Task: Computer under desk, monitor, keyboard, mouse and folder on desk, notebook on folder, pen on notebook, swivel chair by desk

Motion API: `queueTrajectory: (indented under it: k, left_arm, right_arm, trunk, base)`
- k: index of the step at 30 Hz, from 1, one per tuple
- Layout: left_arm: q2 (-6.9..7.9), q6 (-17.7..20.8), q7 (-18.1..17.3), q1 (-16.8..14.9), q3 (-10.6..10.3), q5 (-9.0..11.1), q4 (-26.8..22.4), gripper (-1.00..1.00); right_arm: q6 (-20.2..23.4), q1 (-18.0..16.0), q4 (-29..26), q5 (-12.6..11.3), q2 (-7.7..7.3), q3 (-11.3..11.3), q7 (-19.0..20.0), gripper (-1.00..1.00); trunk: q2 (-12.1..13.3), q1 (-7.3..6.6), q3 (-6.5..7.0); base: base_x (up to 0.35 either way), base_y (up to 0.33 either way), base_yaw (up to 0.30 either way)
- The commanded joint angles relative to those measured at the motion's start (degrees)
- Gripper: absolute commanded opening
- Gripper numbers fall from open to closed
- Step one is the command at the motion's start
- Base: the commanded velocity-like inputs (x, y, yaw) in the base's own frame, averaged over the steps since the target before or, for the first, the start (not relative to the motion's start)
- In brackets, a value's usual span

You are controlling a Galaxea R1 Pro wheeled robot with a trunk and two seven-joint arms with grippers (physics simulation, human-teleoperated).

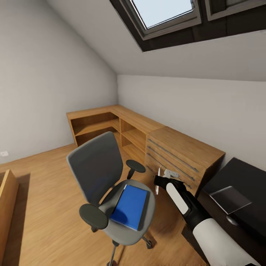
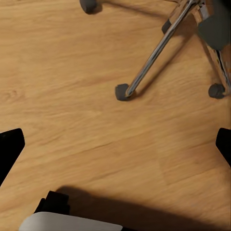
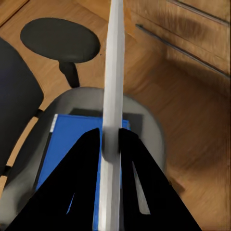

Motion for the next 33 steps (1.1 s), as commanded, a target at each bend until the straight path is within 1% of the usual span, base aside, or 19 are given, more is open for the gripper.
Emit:
queueTrajectory:
  k: [1,8,10,11,13,16,18,23,26,30,33]
  left_arm:
    - [0.01,-0.08,-0.34,-0.02,-0.35,0.61,0.02,1.0]
    - [-0.05,-0.06,-0.34,-0.02,-0.38,0.61,0.02,1.0]
    - [-0.07,-0.06,-0.34,-0.02,-0.4,0.61,0.02,1.0]
    - [-0.07,-0.06,-0.34,-0.02,-0.4,0.61,0.02,1.0]
    - [-0.07,-0.05,-0.34,-0.02,-0.41,0.61,0.02,1.0]
    - [-0.07,-0.05,-0.34,-0.02,-0.41,0.61,0.02,1.0]
    - [-0.12,-0.05,-0.34,-0.02,-0.44,0.61,0.02,1.0]
    - [-0.15,-0.05,-0.34,-0.02,-0.45,0.61,0.02,1.0]
    - [-0.17,-0.06,-0.34,-0.02,-0.49,0.61,0.02,1.0]
    - [-0.22,-0.05,-0.34,-0.02,-0.5,0.61,0.02,1.0]
    - [-0.24,-0.05,-0.34,-0.02,-0.5,0.61,0.02,1.0]
  right_arm:
    - [0.04,-0.06,-0.06,-0.59,-0.17,-0.13,-0.54,-1.0]
    - [0.01,-0.06,-0.18,-0.64,-1.12,-0.71,-0.55,-1.0]
    - [0.02,-0.06,-0.21,-0.61,-1.32,-1.4,-0.55,-1.0]
    - [0.06,-0.06,-0.26,-0.57,-1.43,-2.11,-0.55,-1.0]
    - [0.14,-0.06,-0.85,-0.53,-1.99,-3.3,-0.55,-1.0]
    - [0.27,-0.06,-3.01,-0.61,-3.82,-4.56,-0.55,-1.0]
    - [0.31,-0.06,-3.7,-0.65,-4.6,-4.85,-0.55,-1.0]
    - [0.3,-0.06,-4.11,-0.61,-5.15,-5.13,-0.55,-1.0]
    - [0.11,-0.06,-4.17,-0.56,-5.77,-5.22,-0.54,-1.0]
    - [-0.02,-0.06,-4.19,-0.51,-6.13,-5.3,-0.55,-1.0]
    - [-0.15,-0.06,-4.19,-0.5,-6.94,-6.1,-0.49,-1.0]
  trunk:
    - [-0.04,0.0,-0.06]
    - [-0.04,0.0,-0.06]
    - [-0.04,0.0,-0.06]
    - [-0.04,0.0,-0.06]
    - [-0.04,0.0,-0.06]
    - [-0.04,0.0,-0.06]
    - [-0.04,0.0,-0.06]
    - [-0.04,0.0,-0.06]
    - [-0.04,0.0,-0.06]
    - [-0.04,0.0,-0.06]
    - [-0.04,0.0,-0.06]
  base:
    - [0.0,0.0,-0.259]
    - [0.0,0.0,-0.26]
    - [0.0,0.0,-0.26]
    - [0.0,0.0,-0.26]
    - [0.0,0.0,-0.26]
    - [0.0,0.0,-0.26]
    - [0.0,0.0,-0.26]
    - [0.0,0.0,-0.259]
    - [0.0,0.0,-0.251]
    - [0.0,0.0,-0.234]
    - [0.0,0.0,-0.231]
